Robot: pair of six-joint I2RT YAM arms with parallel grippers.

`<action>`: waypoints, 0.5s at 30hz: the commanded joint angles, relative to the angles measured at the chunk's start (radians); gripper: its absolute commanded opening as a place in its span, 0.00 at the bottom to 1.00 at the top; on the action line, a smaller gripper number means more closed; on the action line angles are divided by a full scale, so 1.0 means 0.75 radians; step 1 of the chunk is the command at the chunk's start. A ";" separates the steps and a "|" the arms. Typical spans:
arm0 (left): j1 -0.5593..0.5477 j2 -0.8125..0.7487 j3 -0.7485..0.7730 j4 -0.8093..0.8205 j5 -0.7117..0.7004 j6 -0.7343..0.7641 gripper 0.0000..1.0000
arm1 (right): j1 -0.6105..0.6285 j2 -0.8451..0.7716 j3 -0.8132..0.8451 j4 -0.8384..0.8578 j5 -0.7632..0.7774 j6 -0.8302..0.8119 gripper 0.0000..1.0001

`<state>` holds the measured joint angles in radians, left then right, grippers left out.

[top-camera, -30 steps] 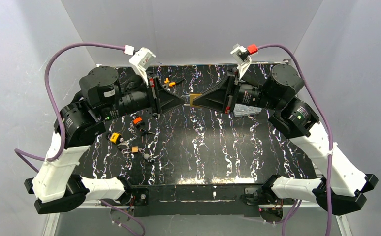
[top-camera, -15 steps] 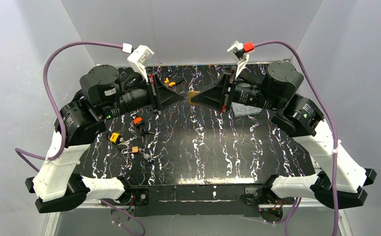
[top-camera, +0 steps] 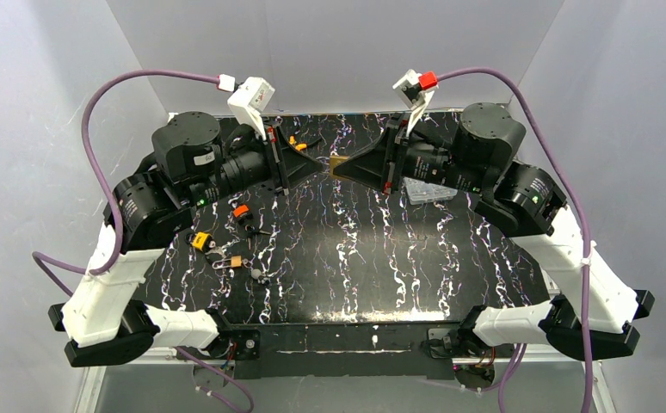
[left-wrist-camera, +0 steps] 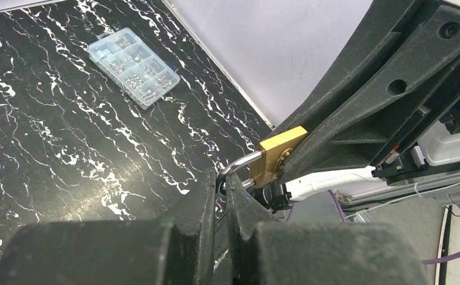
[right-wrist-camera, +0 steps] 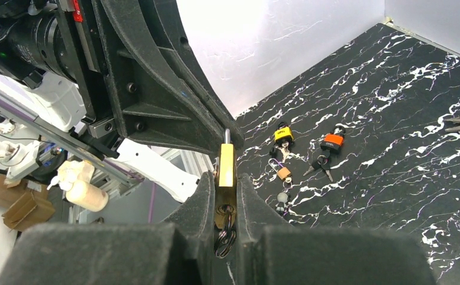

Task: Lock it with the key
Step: Lock the lock.

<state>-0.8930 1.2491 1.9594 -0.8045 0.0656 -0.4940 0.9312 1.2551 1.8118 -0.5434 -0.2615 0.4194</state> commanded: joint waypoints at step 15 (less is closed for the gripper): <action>-0.152 0.093 0.038 0.336 0.358 -0.123 0.00 | 0.065 0.198 -0.007 0.077 -0.087 0.022 0.01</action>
<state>-0.9101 1.2495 1.9634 -0.8013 0.0502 -0.5058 0.9318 1.2632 1.8308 -0.5559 -0.2646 0.4188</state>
